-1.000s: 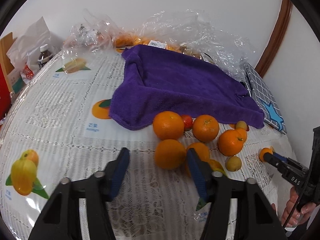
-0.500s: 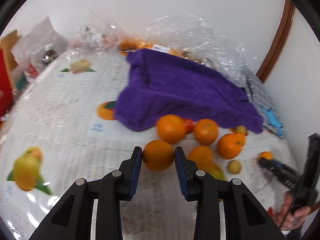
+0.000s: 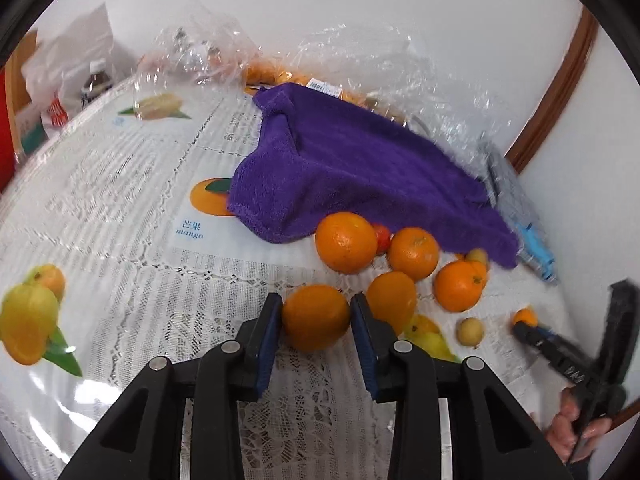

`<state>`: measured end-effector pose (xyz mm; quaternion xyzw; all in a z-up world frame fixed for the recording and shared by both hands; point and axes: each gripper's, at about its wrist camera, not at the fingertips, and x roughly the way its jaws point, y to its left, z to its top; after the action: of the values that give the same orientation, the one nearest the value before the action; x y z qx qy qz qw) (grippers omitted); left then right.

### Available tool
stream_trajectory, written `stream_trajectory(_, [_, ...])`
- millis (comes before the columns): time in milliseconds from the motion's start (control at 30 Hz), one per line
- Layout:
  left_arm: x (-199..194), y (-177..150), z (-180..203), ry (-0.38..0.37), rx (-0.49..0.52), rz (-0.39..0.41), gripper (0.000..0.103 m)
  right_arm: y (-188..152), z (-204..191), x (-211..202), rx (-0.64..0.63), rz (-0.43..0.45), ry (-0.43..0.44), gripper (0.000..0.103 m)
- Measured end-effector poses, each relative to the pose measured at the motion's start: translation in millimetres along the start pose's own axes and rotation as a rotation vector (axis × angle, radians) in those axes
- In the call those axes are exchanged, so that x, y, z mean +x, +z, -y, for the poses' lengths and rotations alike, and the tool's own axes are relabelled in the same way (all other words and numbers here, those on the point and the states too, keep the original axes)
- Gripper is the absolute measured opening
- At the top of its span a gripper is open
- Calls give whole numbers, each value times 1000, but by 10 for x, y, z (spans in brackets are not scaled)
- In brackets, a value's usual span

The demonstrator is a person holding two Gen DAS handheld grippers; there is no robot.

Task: Organize fruits
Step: 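Carry the large orange with the left tool while the right tool carries the tangerine over the purple towel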

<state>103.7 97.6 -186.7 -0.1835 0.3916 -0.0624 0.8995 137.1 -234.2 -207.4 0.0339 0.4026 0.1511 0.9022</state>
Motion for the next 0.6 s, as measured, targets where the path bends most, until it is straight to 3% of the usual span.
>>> stream_trajectory(133, [-54, -17, -60, -34, -37, 31, 33, 10, -12, 17, -1, -3, -1, 32])
stream_trajectory(600, [-179, 19, -31, -59, -19, 95, 33, 15, -43, -57, -16, 32, 41, 32])
